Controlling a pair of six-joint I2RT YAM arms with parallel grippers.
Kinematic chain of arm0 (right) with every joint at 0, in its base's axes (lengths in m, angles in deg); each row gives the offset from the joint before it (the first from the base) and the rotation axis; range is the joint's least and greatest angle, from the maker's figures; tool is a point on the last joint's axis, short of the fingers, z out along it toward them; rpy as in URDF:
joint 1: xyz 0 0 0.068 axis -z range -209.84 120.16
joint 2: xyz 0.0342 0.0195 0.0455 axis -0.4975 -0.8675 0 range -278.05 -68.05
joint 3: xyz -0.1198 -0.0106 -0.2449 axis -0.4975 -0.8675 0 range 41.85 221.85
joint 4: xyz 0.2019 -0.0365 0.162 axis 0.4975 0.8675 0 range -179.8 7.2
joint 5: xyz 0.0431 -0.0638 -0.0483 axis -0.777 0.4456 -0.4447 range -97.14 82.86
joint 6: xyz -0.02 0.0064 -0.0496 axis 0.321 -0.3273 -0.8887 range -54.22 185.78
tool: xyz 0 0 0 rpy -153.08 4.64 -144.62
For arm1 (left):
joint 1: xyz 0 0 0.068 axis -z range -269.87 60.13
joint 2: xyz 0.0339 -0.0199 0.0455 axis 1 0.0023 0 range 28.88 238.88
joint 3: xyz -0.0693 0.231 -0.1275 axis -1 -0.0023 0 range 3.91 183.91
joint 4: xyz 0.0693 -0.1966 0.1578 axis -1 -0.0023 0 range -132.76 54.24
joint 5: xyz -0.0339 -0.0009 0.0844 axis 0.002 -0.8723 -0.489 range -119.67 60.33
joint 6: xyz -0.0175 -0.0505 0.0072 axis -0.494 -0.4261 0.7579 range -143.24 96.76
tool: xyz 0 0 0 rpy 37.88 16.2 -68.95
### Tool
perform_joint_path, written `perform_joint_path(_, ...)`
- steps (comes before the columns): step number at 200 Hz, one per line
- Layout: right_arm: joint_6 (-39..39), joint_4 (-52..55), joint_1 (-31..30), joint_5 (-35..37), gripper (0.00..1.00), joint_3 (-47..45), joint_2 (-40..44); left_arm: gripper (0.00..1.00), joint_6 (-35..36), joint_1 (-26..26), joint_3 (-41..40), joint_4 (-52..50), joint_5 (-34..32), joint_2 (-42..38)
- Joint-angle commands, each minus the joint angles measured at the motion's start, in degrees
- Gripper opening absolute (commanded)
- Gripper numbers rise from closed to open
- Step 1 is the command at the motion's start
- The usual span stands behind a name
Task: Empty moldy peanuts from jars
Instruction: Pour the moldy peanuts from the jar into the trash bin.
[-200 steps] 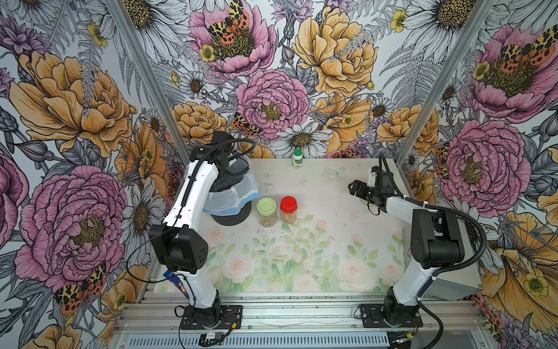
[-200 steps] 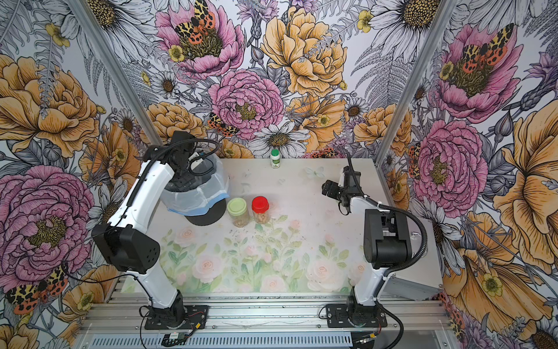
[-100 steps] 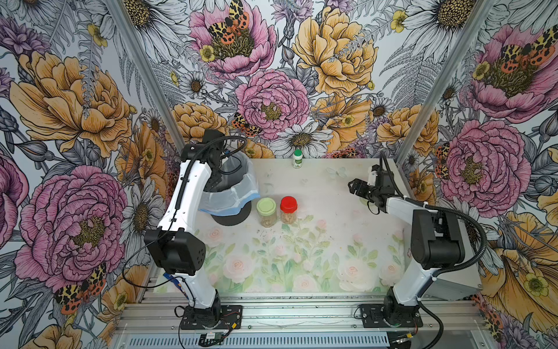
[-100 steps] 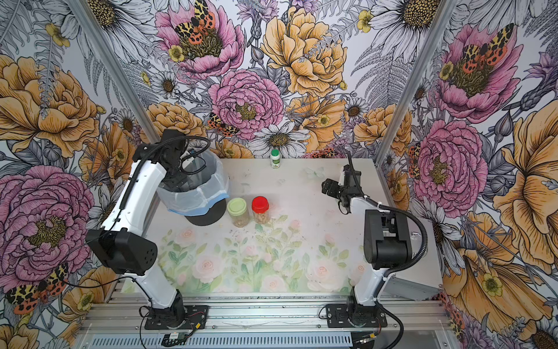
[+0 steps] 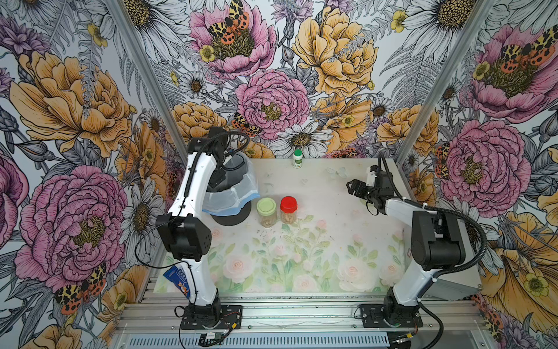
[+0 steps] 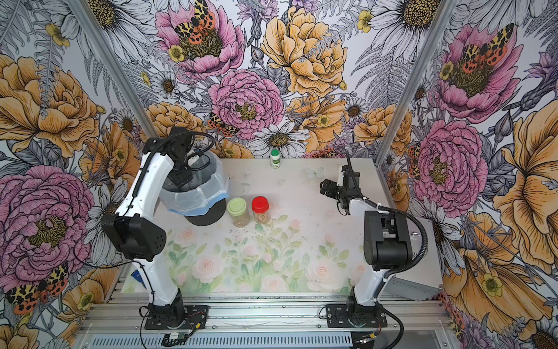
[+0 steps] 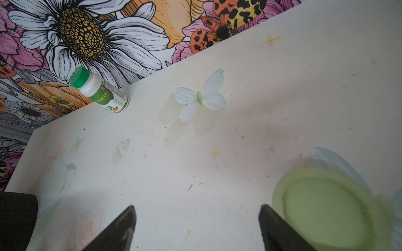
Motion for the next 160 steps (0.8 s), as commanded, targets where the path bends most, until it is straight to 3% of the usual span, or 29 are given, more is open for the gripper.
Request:
perform_joint_path(1,-1.79,-0.98,-0.51,0.07,0.89,-0.13,1.42,0.25,-1.10,-0.64,-0.24,0.06,-1.97,-3.57)
perform_joint_path(10,-1.99,-1.35,-0.58,0.39,0.89,-0.49,1.95,0.25,-2.64,-2.89,-0.37,0.33,0.29,-4.71)
perform_joint_path(37,-1.77,-0.94,-0.56,-0.74,0.89,1.06,1.42,0.26,-1.47,-1.33,0.73,0.39,-0.65,-4.66)
perform_joint_path(86,-2.04,-0.57,-0.76,-0.96,0.89,0.66,3.02,0.26,-2.95,-1.80,4.54,0.40,3.43,-5.29)
perform_joint_path(160,-1.95,-1.23,-0.82,-1.87,0.89,0.34,3.08,0.26,-4.76,-1.66,7.97,0.57,16.20,-9.78)
